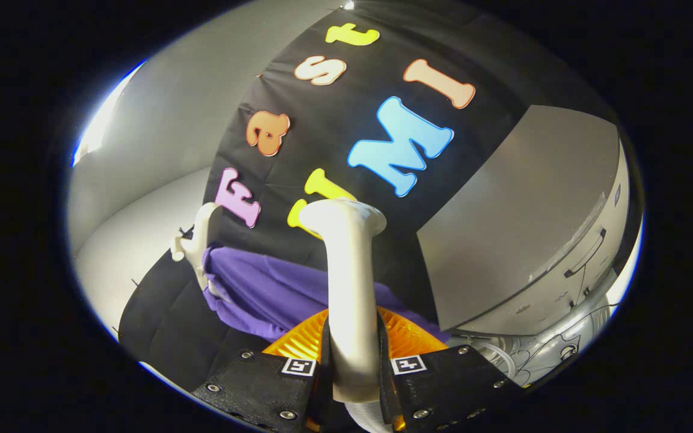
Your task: Iron the clothes twice with a garment steamer, once on the left side and once on the right side.
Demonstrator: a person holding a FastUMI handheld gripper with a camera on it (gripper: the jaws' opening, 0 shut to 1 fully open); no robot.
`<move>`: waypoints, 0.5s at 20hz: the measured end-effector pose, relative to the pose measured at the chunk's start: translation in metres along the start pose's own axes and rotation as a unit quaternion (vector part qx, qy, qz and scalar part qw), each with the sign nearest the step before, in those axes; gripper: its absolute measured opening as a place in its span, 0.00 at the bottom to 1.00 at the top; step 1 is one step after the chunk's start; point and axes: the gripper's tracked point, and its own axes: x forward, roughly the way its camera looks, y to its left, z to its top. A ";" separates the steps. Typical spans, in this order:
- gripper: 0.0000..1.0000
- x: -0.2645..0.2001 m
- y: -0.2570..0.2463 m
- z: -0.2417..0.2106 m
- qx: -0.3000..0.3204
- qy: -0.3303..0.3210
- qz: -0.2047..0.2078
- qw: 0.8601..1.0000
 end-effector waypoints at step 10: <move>0.31 -0.004 0.105 -0.052 -0.264 -0.116 -0.085 0.954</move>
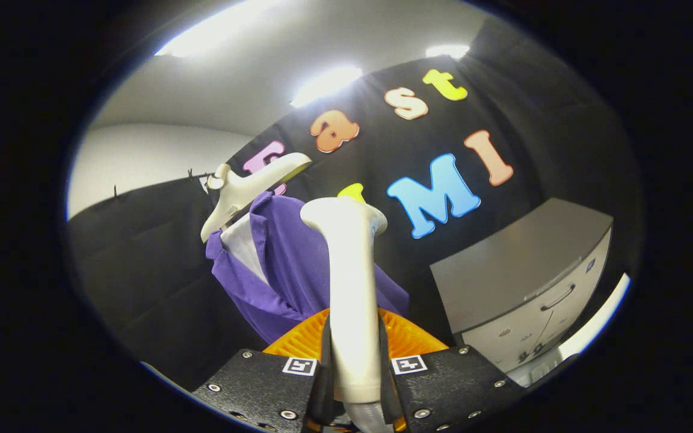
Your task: Iron the clothes twice with a garment steamer, once on the left side and once on the right side.
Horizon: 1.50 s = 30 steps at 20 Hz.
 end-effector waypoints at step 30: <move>0.32 0.056 0.044 -0.118 -0.284 -0.038 -0.070 0.956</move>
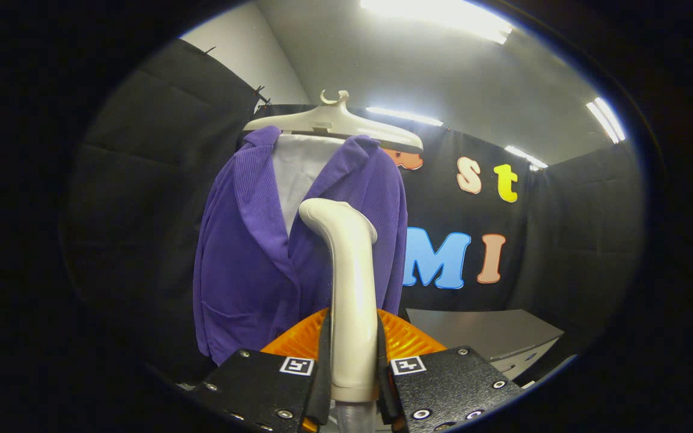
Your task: Iron the clothes twice with a garment steamer, once on the left side and once on the right side.
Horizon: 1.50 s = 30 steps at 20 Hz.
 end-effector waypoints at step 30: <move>0.32 -0.078 0.034 -0.196 -0.047 0.139 0.081 0.986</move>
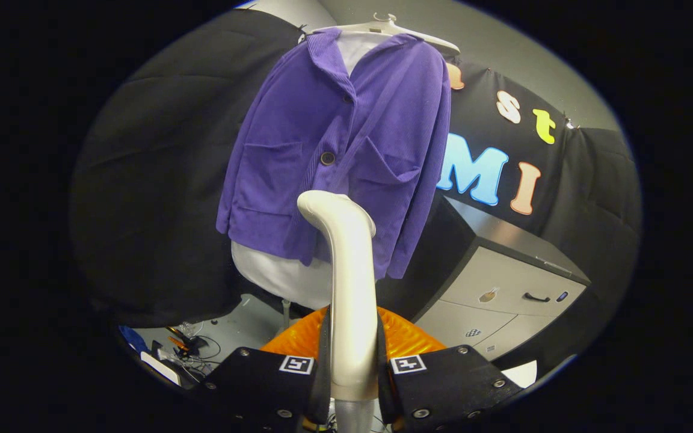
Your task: Iron the clothes twice with a garment steamer, once on the left side and once on the right side.
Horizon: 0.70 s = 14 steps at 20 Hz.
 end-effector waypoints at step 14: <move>0.32 -0.061 0.038 0.238 -0.034 -0.241 0.035 0.969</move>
